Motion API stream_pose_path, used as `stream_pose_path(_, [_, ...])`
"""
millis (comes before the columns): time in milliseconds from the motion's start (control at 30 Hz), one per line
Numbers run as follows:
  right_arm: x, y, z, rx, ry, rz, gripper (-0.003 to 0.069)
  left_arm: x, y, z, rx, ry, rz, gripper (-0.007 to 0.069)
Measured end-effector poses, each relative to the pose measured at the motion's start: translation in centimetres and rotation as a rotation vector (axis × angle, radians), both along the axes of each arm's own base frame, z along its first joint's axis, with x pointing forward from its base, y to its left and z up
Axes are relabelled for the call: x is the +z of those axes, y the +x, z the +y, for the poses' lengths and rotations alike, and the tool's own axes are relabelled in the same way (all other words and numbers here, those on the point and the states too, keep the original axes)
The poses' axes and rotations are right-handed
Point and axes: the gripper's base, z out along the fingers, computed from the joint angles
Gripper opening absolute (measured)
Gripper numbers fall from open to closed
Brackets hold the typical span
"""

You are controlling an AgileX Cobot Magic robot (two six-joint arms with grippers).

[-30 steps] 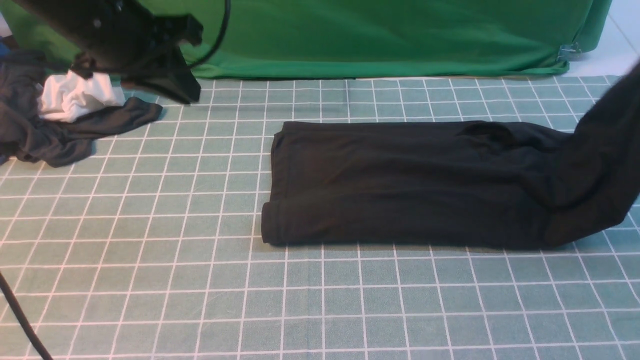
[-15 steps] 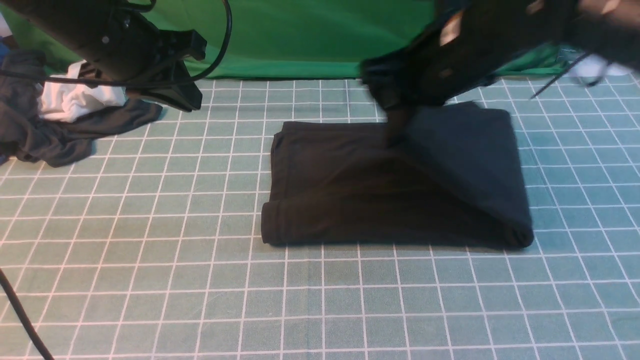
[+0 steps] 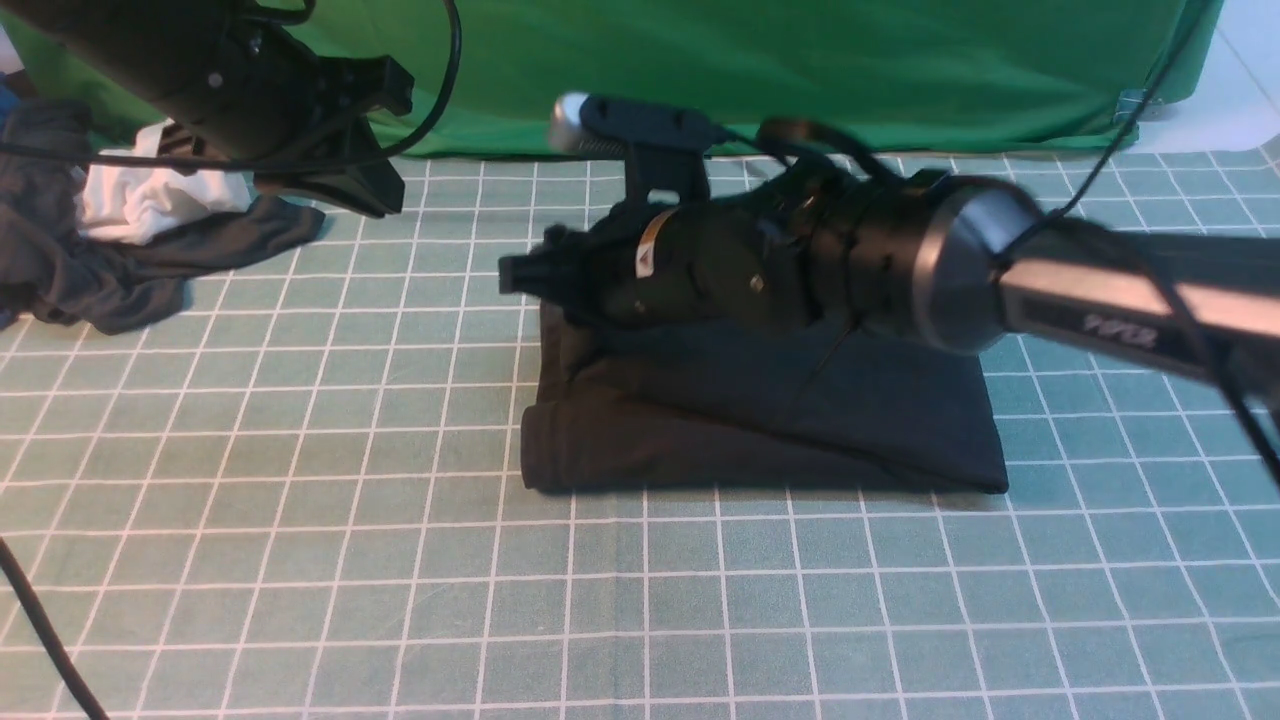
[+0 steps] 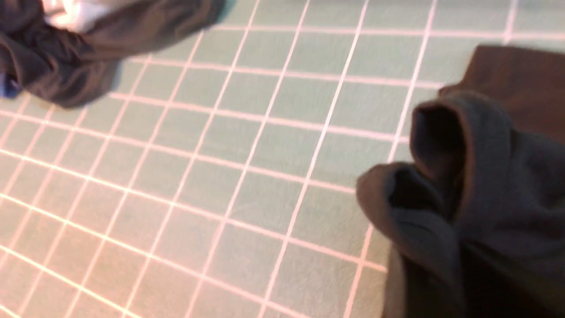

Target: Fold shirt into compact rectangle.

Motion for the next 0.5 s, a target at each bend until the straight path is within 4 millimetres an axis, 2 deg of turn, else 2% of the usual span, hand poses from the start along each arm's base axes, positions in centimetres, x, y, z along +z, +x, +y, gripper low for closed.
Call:
stream_pose_path(67, [-0.5,0.0,0.1,0.002,-0.005,0.005,0.0305,0.0,0.0,-0.1,0.003,-0.015,0.002,0.0014])
stream_pose_path(100, [-0.5,0.0,0.1,0.002,-0.004,0.004,0.0328,0.0,0.0,-0.1,0.003,-0.015,0.002,0.0014])
stream_pose_path(167, [0.0,-0.1,0.1,0.005,-0.002,-0.003,0.0458,0.1,0.0,-0.1,0.003,-0.021,0.003,0.0014])
stream_pose_path(267, [2.1,-0.4,-0.6,0.035,-0.028,-0.033,0.051,0.1,0.0,-0.1,0.007,-0.021,-0.001,0.0014])
stream_pose_path(300, [2.1,-0.4,-0.7,0.037,-0.034,-0.033,0.051,0.1,0.0,-0.1,0.007,-0.021,-0.001,0.0014])
stream_pose_path(367, [5.0,-0.7,-2.1,0.074,-0.074,-0.076,0.046,0.1,0.0,-0.1,0.008,-0.019,-0.003,0.0014])
stream_pose_path(500, [10.4,-1.7,-6.5,0.138,-0.204,-0.105,0.0242,0.1,0.1,-0.1,0.011,-0.019,-0.009,0.0014])
